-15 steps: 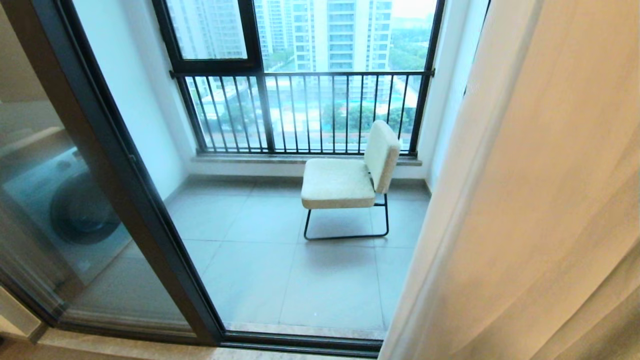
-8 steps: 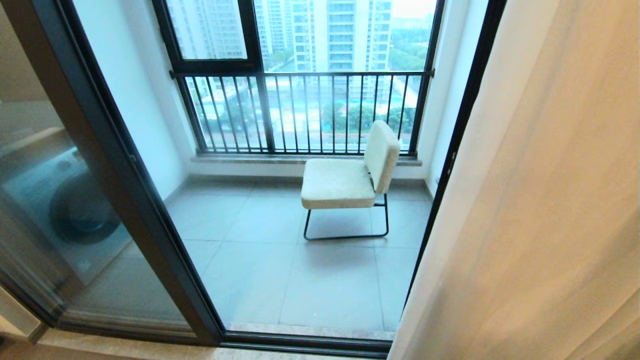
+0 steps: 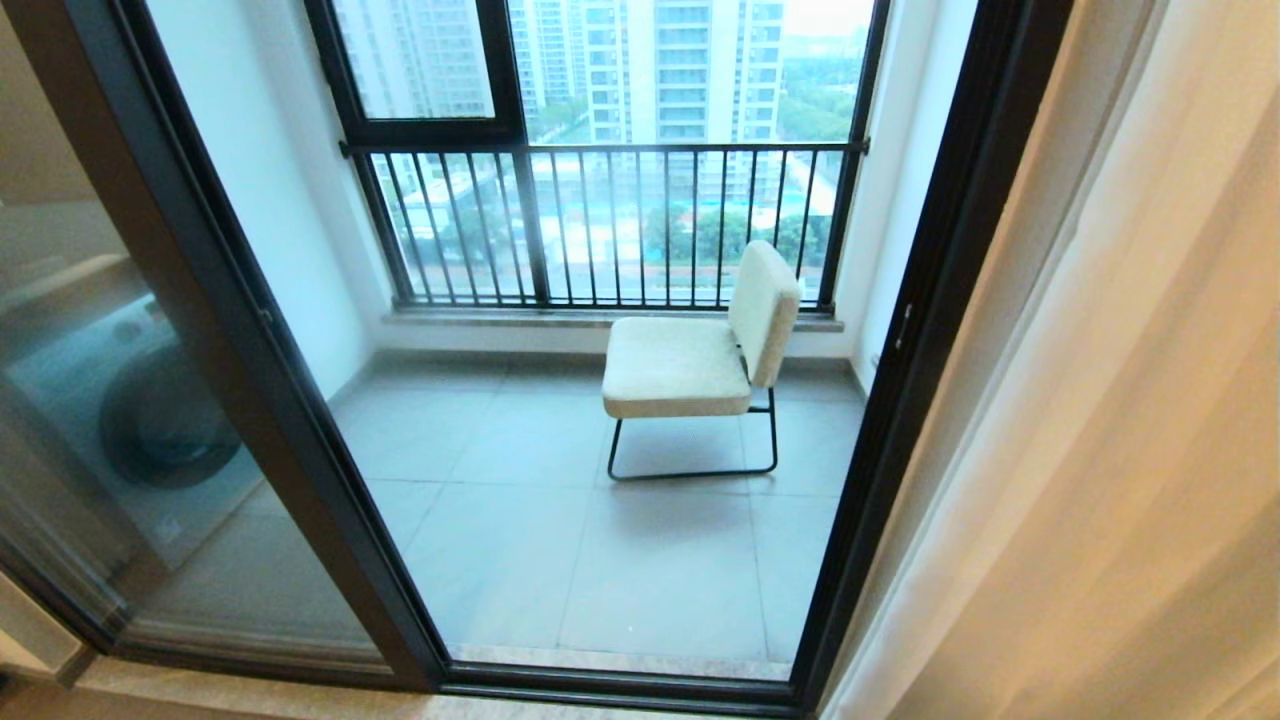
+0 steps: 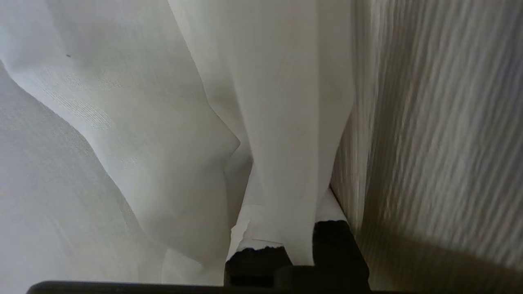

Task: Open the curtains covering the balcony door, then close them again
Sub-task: Pull the inner curtains open on both sides

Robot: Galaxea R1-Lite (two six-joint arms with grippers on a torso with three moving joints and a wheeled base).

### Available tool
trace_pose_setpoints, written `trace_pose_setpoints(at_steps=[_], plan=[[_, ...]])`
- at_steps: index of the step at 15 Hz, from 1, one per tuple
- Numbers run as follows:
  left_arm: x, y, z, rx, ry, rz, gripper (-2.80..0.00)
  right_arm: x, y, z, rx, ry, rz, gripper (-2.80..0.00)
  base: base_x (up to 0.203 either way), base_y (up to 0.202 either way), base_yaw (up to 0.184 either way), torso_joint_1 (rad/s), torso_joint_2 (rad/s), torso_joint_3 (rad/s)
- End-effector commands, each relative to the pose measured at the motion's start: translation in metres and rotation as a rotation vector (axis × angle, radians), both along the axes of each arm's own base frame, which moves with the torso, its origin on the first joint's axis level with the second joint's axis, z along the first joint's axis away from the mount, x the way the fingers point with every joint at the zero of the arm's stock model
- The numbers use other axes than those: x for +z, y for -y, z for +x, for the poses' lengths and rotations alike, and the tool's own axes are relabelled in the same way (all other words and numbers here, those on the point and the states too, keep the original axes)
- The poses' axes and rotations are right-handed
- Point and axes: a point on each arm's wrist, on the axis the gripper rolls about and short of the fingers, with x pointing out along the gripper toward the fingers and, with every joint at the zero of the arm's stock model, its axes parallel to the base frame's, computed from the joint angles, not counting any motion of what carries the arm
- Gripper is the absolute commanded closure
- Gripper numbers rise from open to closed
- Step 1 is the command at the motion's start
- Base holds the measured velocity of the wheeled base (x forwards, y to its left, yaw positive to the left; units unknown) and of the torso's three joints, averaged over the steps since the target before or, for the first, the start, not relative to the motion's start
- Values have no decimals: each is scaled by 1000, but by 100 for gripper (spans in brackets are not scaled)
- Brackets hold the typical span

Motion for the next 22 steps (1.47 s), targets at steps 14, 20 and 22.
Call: trace_pose_setpoints(at_steps=[14,20,22], plan=[[0,0,0,0,1,0,0,-4,-20,-14,156,-53,-25,0,0,0,0,0,0,0],[0,0,0,0,1,0,0,1,-115,-21,469,-84,-61,0,0,0,0,0,0,0],[0,0,0,0,1,0,0,1,-145,-17,577,-83,-66,0,0,0,0,0,0,0]])
